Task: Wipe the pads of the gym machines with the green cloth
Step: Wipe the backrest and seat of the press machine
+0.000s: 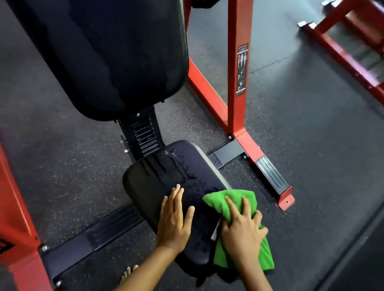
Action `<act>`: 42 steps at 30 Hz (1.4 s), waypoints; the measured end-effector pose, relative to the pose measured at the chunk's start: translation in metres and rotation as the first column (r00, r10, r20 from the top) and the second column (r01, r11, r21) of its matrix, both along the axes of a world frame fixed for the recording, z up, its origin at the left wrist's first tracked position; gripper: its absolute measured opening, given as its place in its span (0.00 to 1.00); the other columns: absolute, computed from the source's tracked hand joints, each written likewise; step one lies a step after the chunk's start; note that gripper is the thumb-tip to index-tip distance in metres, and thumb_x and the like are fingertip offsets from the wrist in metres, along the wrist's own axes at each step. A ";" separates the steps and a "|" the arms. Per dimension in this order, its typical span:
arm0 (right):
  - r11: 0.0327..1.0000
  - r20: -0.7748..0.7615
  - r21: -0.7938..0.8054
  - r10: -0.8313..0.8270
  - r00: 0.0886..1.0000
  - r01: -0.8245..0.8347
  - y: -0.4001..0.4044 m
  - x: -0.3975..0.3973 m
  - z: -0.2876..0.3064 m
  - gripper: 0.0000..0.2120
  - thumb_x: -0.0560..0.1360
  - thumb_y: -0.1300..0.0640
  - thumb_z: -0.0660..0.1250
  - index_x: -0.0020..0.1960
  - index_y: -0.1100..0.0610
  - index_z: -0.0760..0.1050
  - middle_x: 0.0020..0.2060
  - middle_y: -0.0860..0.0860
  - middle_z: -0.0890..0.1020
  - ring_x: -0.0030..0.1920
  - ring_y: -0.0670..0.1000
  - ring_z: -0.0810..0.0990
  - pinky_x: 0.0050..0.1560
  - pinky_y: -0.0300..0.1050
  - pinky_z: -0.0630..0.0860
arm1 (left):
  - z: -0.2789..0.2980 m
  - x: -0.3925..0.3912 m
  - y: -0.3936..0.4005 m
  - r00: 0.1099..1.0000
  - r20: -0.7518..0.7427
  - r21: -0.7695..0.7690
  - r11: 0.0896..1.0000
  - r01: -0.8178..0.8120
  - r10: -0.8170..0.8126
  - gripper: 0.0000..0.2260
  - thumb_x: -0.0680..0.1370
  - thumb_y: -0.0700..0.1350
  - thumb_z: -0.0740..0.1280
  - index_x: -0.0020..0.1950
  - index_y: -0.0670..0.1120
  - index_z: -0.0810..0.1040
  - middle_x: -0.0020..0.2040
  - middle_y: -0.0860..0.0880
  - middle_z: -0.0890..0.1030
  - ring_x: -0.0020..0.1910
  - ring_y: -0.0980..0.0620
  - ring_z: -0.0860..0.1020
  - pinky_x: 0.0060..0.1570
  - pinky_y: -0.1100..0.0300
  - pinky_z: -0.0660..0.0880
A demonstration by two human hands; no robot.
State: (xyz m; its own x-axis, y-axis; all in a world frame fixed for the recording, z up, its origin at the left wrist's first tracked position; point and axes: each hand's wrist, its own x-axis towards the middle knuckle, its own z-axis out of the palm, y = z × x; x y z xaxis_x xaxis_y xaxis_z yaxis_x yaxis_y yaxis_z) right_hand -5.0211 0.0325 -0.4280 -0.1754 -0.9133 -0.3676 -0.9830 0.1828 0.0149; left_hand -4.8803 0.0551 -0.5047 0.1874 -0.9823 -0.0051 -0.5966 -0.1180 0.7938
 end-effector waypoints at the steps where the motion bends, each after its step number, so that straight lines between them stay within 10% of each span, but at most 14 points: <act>1: 0.999 0.013 0.006 -0.053 0.998 0.053 -0.012 0.001 -0.004 0.27 0.76 0.48 0.59 0.73 0.36 0.56 0.75 0.49 0.56 0.70 0.60 0.59 0.63 0.60 0.64 | -0.001 0.001 0.000 1.000 0.008 -0.019 1.000 -0.005 0.005 0.26 0.82 0.58 0.46 0.70 0.42 0.63 0.71 0.41 0.68 0.69 0.49 0.64 0.70 0.54 0.54; 7: 0.954 0.004 -0.061 0.295 0.956 -0.294 -0.001 0.016 -0.007 0.23 0.73 0.36 0.56 0.66 0.38 0.70 0.69 0.49 0.71 0.64 0.63 0.71 0.55 0.64 0.69 | -0.009 0.000 0.002 0.995 0.052 -0.064 0.995 -0.079 0.083 0.28 0.81 0.59 0.45 0.70 0.40 0.64 0.72 0.39 0.65 0.72 0.48 0.60 0.71 0.50 0.50; 13: 0.999 0.038 -0.035 0.019 0.999 -0.018 -0.025 0.006 -0.005 0.25 0.77 0.41 0.59 0.72 0.36 0.59 0.74 0.48 0.59 0.67 0.59 0.61 0.62 0.59 0.63 | -0.006 -0.001 -0.004 0.997 0.017 -0.005 0.997 -0.082 0.082 0.29 0.80 0.59 0.49 0.70 0.39 0.67 0.73 0.42 0.65 0.73 0.46 0.62 0.72 0.53 0.49; 22: 0.955 0.039 -0.128 0.275 0.961 -0.268 0.004 -0.022 -0.008 0.24 0.75 0.33 0.53 0.66 0.40 0.72 0.69 0.45 0.68 0.64 0.56 0.65 0.53 0.53 0.67 | 0.004 0.003 -0.008 0.927 -0.234 0.139 0.954 -0.266 0.293 0.39 0.71 0.66 0.48 0.70 0.37 0.66 0.72 0.39 0.65 0.73 0.43 0.60 0.74 0.51 0.49; 27: 0.983 0.033 -0.016 0.186 0.982 -0.185 -0.039 0.021 -0.014 0.24 0.76 0.34 0.56 0.69 0.39 0.66 0.73 0.46 0.61 0.68 0.58 0.61 0.62 0.59 0.63 | -0.007 0.019 -0.018 0.960 0.192 0.262 0.932 -0.249 0.203 0.43 0.69 0.65 0.33 0.76 0.43 0.57 0.78 0.47 0.53 0.77 0.49 0.47 0.71 0.47 0.35; 31: 0.900 0.051 -0.049 0.436 0.899 -0.433 -0.018 0.003 -0.012 0.29 0.71 0.28 0.47 0.66 0.36 0.70 0.72 0.42 0.65 0.68 0.56 0.63 0.56 0.52 0.63 | -0.013 0.020 -0.016 0.956 0.214 0.300 0.918 -0.258 0.199 0.42 0.69 0.65 0.33 0.77 0.47 0.55 0.78 0.49 0.51 0.77 0.49 0.46 0.71 0.46 0.36; 37: 0.981 0.063 -0.021 0.191 0.980 -0.190 -0.063 0.021 -0.024 0.21 0.77 0.38 0.58 0.68 0.40 0.69 0.72 0.45 0.63 0.66 0.58 0.62 0.61 0.58 0.65 | -0.007 0.015 -0.038 0.959 0.176 0.557 0.782 -0.282 0.220 0.26 0.81 0.61 0.44 0.77 0.54 0.52 0.78 0.55 0.48 0.76 0.55 0.41 0.67 0.32 0.37; 42: 0.859 0.111 -0.007 0.510 0.853 -0.513 -0.058 0.013 -0.025 0.21 0.75 0.36 0.60 0.67 0.38 0.70 0.72 0.41 0.63 0.68 0.55 0.61 0.58 0.51 0.63 | -0.007 0.012 -0.031 0.924 0.236 0.460 0.803 -0.378 0.300 0.25 0.81 0.57 0.49 0.77 0.50 0.53 0.79 0.50 0.47 0.77 0.52 0.45 0.70 0.37 0.40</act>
State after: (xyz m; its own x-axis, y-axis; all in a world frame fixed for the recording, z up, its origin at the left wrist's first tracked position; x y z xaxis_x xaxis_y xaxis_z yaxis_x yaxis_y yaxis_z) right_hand -5.0080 -0.0253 -0.4533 0.3549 -0.8549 -0.3783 -0.9336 -0.3453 -0.0955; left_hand -4.8683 0.0240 -0.5116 0.5450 -0.7302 -0.4121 -0.5479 -0.6822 0.4841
